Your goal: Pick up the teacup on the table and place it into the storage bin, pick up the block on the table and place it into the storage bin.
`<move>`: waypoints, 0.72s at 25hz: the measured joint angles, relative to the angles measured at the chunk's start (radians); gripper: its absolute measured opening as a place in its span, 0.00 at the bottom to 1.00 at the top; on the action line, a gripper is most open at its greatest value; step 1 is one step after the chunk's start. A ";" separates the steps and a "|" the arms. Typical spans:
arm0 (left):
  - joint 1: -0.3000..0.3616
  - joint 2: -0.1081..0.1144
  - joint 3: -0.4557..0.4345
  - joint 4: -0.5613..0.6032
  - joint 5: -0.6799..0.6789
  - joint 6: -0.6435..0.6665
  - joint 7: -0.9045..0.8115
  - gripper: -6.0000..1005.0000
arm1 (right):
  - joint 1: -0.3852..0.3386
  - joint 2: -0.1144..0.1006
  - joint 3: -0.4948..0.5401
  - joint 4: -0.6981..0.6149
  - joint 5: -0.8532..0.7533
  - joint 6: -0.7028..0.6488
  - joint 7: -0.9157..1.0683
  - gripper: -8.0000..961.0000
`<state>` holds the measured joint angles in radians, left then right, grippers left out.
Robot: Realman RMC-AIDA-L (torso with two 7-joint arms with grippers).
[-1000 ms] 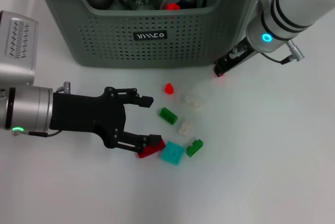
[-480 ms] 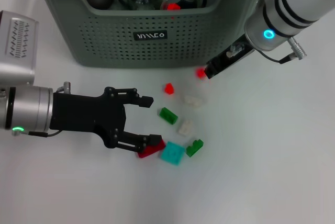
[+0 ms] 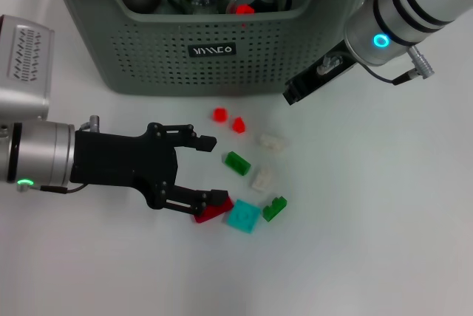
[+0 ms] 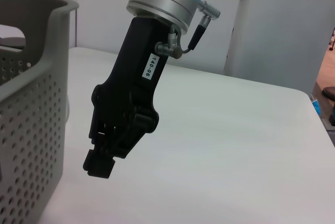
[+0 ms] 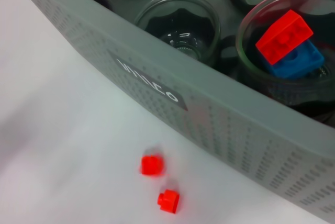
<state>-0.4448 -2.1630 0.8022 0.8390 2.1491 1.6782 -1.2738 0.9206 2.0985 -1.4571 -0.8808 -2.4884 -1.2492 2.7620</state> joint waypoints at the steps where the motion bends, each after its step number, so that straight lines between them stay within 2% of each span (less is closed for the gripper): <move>1: 0.000 0.000 0.000 0.000 0.000 0.000 0.000 0.87 | 0.000 0.000 0.000 0.000 0.000 0.000 -0.002 0.08; 18: 0.000 0.000 0.000 0.000 0.000 0.000 -0.001 0.87 | 0.001 0.000 0.017 -0.003 0.002 -0.035 -0.049 0.09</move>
<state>-0.4448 -2.1629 0.8023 0.8391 2.1491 1.6782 -1.2748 0.9218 2.0985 -1.4405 -0.8836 -2.4864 -1.2841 2.7125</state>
